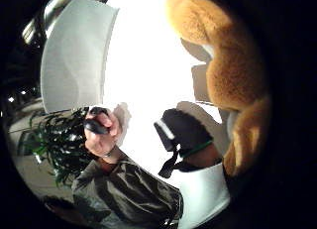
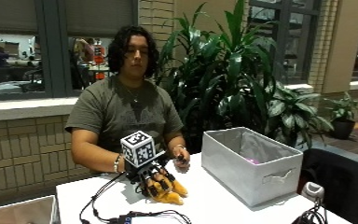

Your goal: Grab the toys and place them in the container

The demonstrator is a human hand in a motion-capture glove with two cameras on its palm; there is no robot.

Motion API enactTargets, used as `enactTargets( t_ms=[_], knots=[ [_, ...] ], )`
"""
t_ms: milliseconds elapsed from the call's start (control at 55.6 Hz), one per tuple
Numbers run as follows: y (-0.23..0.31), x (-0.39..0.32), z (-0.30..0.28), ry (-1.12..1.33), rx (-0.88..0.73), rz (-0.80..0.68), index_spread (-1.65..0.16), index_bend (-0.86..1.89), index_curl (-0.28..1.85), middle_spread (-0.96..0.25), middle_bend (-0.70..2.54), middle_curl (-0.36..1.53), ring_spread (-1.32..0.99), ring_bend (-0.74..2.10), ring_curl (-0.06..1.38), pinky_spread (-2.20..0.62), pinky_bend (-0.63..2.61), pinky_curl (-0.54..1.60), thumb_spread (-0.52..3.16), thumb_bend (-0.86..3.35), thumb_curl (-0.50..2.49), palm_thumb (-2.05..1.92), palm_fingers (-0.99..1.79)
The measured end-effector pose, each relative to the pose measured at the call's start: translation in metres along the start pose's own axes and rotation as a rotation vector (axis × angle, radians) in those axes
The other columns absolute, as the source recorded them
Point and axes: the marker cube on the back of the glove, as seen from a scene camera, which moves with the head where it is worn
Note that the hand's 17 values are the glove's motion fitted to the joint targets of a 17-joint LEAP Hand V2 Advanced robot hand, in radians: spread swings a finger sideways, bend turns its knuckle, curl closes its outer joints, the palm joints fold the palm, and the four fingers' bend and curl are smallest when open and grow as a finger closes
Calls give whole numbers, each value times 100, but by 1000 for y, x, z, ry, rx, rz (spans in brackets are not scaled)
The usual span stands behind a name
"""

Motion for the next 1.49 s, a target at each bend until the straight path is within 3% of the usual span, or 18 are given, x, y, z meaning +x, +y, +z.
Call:
enactTargets(
  t_ms=[36,90,144,270,378,486,594,666,792,971,1169,1205,1259,1331,1493],
  knots=[
    [-1,0,-1,10,51,8,-34,9,42,-6,15,43,-6,56,25,-2,130,41,126,6,28,13,-12],
    [-2,0,-1,37,69,19,-36,9,39,-10,16,42,-14,89,32,-16,134,40,135,14,31,25,32],
    [-4,0,-1,57,69,25,-37,6,34,-15,20,41,-21,102,34,-26,135,37,141,16,32,29,49],
    [-8,4,-6,17,177,33,-36,5,29,-25,35,49,-31,123,44,-36,135,39,148,22,37,39,67],
    [-5,-1,-25,-57,229,-53,-37,18,30,-34,57,59,-33,130,47,-39,121,36,134,24,46,52,96],
    [5,-29,-88,-80,280,-185,-38,24,35,-38,67,66,-34,127,49,-40,109,35,122,23,54,57,105],
    [36,-105,-177,-145,409,-315,-40,27,40,-41,70,70,-35,124,50,-41,104,36,112,21,61,58,107],
    [35,-147,-221,-184,454,-411,-41,27,43,-43,70,72,-35,123,50,-41,102,36,107,19,65,58,107],
    [3,-217,-265,-265,389,-555,-43,28,48,-45,70,76,-36,121,50,-42,100,37,100,18,71,58,108],
    [-54,-298,-272,-206,349,-552,-45,27,55,-48,69,80,-37,121,51,-42,99,39,92,15,80,58,108],
    [-100,-343,-258,-178,262,-537,-47,23,64,-50,65,84,-37,117,52,-43,99,40,87,13,88,56,102],
    [-106,-346,-253,-181,241,-539,-47,20,65,-50,60,83,-37,115,52,-43,102,41,88,12,89,56,93],
    [-112,-349,-248,-197,216,-540,-44,7,63,-45,39,78,-33,114,53,-39,115,45,98,11,87,50,57],
    [-117,-345,-244,-186,219,-534,-43,19,65,-33,24,72,-28,88,47,-26,108,45,117,2,78,29,-3],
    [-97,-313,-240,-129,189,-571,-43,20,58,-20,18,63,-21,61,32,-10,99,37,134,-2,63,13,-2]
  ],
)
